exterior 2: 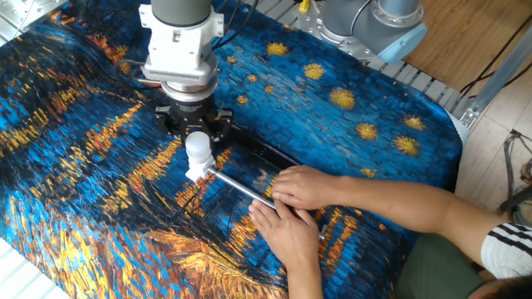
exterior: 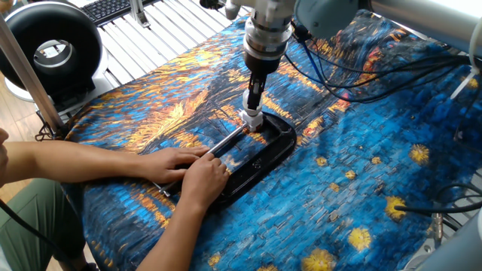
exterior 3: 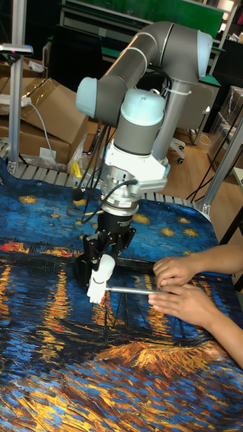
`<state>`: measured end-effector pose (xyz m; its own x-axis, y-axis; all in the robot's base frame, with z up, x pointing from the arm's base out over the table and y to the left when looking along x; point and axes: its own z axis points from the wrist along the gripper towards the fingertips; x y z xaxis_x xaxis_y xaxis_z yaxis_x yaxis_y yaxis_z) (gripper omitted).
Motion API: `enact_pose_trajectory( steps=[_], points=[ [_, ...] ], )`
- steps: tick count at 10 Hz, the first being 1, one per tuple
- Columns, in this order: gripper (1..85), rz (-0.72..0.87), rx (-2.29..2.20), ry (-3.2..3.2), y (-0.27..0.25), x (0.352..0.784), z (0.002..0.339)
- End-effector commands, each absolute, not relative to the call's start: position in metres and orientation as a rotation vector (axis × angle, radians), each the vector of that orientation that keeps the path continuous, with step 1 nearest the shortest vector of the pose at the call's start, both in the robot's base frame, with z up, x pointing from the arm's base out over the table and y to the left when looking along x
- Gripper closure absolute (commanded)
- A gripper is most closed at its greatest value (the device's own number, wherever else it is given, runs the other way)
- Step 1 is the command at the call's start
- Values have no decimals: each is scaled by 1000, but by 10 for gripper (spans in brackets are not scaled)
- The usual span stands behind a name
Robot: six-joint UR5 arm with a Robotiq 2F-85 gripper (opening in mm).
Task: Take out the light bulb by rotating it
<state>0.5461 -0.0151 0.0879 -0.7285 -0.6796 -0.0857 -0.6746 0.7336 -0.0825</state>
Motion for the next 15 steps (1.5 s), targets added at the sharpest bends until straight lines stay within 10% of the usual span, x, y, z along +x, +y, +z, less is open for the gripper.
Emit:
enact_pose_trajectory(
  steps=[1,15],
  points=[
    [847,-58,-1285,2736,-15,545,87],
    [847,-202,-1736,2461,-27,557,90]
  ],
)
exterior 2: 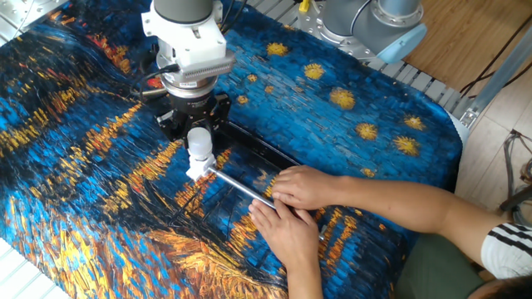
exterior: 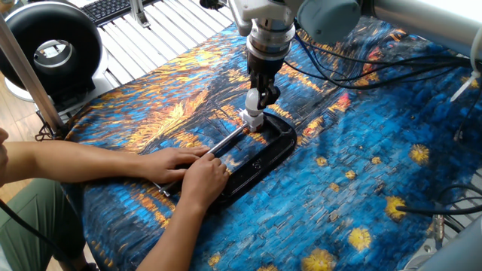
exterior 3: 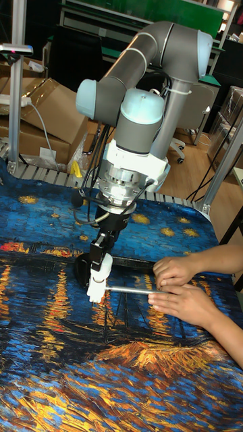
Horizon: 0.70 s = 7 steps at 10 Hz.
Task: Take out the light bulb by rotating it
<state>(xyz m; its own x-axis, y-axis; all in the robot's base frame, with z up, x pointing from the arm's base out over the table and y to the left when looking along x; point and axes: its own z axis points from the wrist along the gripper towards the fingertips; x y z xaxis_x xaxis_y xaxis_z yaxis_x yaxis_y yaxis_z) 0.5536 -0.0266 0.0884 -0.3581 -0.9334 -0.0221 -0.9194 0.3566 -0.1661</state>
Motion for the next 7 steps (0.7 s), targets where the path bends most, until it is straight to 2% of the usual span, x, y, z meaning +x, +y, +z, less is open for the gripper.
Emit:
enact_pose_trajectory(
  steps=[1,2,3,4,5,7],
  points=[
    [847,-218,-1751,2452,-29,558,91],
    [847,-234,-1761,2444,-30,559,92],
    [783,-230,-1768,2435,-29,560,91],
    [527,-216,-1787,2413,-25,560,91],
    [410,-214,-1799,2406,-25,560,90],
    [273,-218,-1816,2404,-27,559,90]
  ],
)
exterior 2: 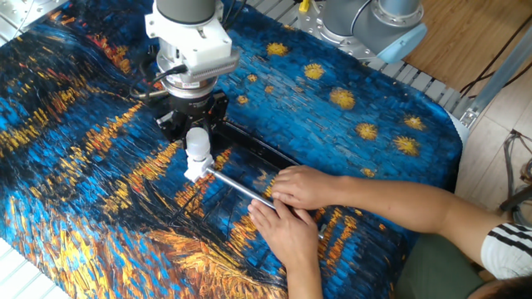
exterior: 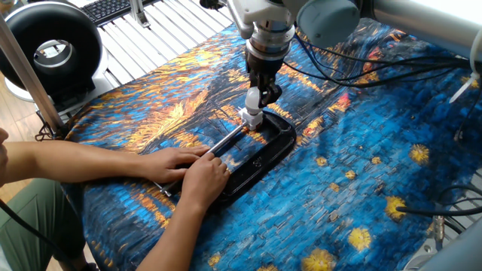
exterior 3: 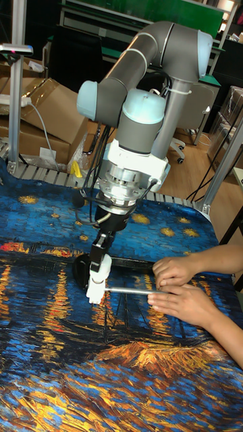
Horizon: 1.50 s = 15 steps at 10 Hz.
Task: Take out the light bulb by rotating it
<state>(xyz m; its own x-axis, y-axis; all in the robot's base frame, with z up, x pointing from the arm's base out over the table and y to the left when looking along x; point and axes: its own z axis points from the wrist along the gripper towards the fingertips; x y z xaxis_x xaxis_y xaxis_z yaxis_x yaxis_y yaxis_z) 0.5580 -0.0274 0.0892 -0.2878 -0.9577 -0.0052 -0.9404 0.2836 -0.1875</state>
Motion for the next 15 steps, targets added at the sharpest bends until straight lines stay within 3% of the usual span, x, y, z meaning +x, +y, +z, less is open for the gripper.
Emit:
enact_pose_trajectory(
  steps=[1,3,6,8,9,11,15],
  points=[
    [220,-198,-1810,2415,-26,555,90],
    [123,-190,-1829,2410,-34,555,91],
    [157,47,-1185,2872,-23,516,93],
    [197,104,-709,3041,-14,512,94],
    [270,99,-501,3093,-13,514,94],
    [323,119,-295,3109,-7,520,92],
    [293,193,-188,3107,9,526,91]
  ],
)
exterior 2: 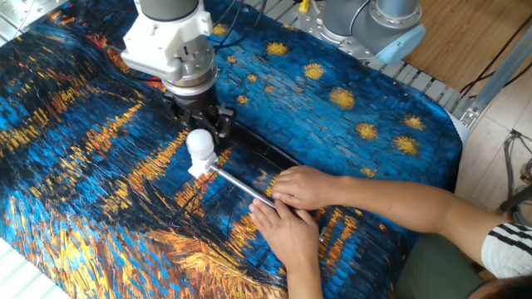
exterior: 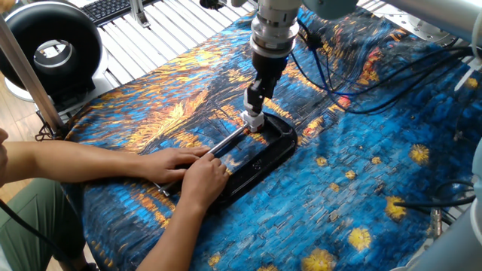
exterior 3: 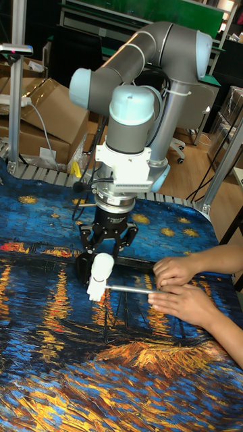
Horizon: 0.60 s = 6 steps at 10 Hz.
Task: Take out the light bulb by rotating it
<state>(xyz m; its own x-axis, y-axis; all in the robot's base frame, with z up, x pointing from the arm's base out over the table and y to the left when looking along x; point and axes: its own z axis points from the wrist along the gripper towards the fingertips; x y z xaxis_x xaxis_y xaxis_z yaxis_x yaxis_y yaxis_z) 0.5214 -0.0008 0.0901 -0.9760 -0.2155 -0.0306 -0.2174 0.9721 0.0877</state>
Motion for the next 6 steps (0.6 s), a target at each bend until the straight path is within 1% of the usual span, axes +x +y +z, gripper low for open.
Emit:
enact_pose_trajectory(
  steps=[1,4,6],
  points=[
    [290,193,-196,3094,10,529,91],
    [300,121,-214,3079,-6,533,87],
    [303,124,-197,3075,-4,536,86]
  ],
)
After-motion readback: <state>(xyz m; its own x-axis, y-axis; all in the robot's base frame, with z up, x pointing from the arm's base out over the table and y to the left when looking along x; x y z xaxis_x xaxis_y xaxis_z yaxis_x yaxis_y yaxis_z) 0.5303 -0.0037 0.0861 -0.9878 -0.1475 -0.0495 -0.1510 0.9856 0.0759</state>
